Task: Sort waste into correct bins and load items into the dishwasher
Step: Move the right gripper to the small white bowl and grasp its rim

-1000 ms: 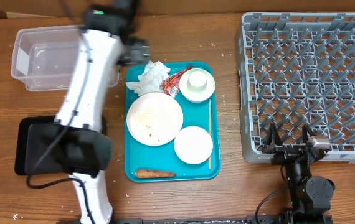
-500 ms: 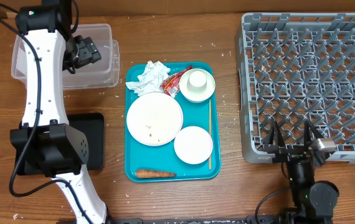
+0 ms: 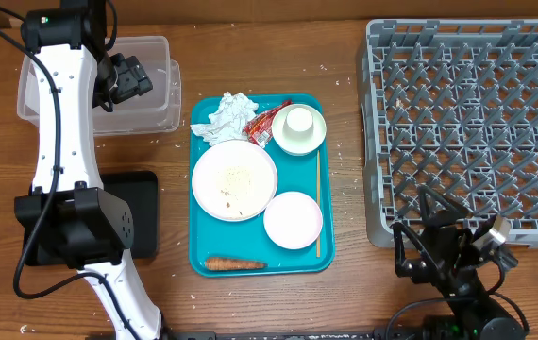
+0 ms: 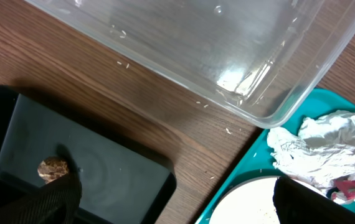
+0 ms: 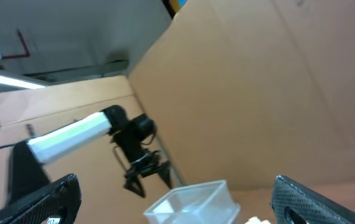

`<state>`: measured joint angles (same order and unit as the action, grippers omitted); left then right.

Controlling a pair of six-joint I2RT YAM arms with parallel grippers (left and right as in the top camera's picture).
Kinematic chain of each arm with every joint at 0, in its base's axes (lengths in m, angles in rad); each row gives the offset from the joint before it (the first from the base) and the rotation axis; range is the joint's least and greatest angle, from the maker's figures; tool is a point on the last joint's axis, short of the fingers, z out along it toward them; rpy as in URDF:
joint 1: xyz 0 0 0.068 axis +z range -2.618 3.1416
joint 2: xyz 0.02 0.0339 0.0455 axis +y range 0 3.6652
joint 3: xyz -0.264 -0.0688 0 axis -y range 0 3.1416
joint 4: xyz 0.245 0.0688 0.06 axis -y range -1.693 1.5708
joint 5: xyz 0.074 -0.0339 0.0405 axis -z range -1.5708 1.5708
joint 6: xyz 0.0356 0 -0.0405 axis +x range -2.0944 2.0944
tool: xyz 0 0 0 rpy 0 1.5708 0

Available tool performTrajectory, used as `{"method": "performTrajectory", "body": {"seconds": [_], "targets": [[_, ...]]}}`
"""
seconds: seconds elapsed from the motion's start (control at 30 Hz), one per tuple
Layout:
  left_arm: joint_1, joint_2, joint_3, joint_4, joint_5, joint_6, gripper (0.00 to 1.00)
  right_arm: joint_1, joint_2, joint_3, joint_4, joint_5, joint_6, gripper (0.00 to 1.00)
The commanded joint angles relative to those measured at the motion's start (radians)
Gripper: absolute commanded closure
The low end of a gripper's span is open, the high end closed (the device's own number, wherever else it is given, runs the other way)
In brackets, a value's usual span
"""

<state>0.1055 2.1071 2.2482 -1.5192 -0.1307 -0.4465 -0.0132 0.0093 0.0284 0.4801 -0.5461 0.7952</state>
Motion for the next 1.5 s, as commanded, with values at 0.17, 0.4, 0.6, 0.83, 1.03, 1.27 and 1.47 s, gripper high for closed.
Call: {"method": "performTrajectory", "body": {"seconds": [0.17, 0.4, 0.6, 0.83, 1.03, 1.27, 1.47], "targets": [[-0.001, 0.005, 0.010, 0.002, 0.008, -0.014, 0.00, -0.001, 0.131, 0.275, -0.319, -0.040, -0.141, 0.00], [-0.001, 0.005, 0.010, 0.002, 0.008, -0.014, 0.00, 0.014, 0.563, 0.636, -0.666, -0.198, -0.382, 0.00], [-0.001, 0.005, 0.010, 0.002, 0.008, -0.014, 0.00, 0.305, 1.073, 1.073, -1.200, 0.005, -0.675, 0.00], [-0.001, 0.005, 0.010, 0.002, 0.008, -0.014, 0.00, 0.678, 1.511, 1.287, -1.514, 0.378, -0.680, 0.00], [-0.001, 0.005, 0.010, 0.002, 0.008, -0.014, 0.00, 0.776, 1.736, 1.287, -1.530, 0.362, -0.661, 0.00], [-0.001, 0.005, 0.010, 0.002, 0.008, -0.014, 0.00, 0.822, 1.801, 1.287, -1.531, 0.347, -0.661, 0.00], [-0.001, 0.005, 0.010, 0.002, 0.008, -0.014, 0.00, 0.861, 1.801, 1.265, -1.496, 0.362, -0.673, 0.00]]}}
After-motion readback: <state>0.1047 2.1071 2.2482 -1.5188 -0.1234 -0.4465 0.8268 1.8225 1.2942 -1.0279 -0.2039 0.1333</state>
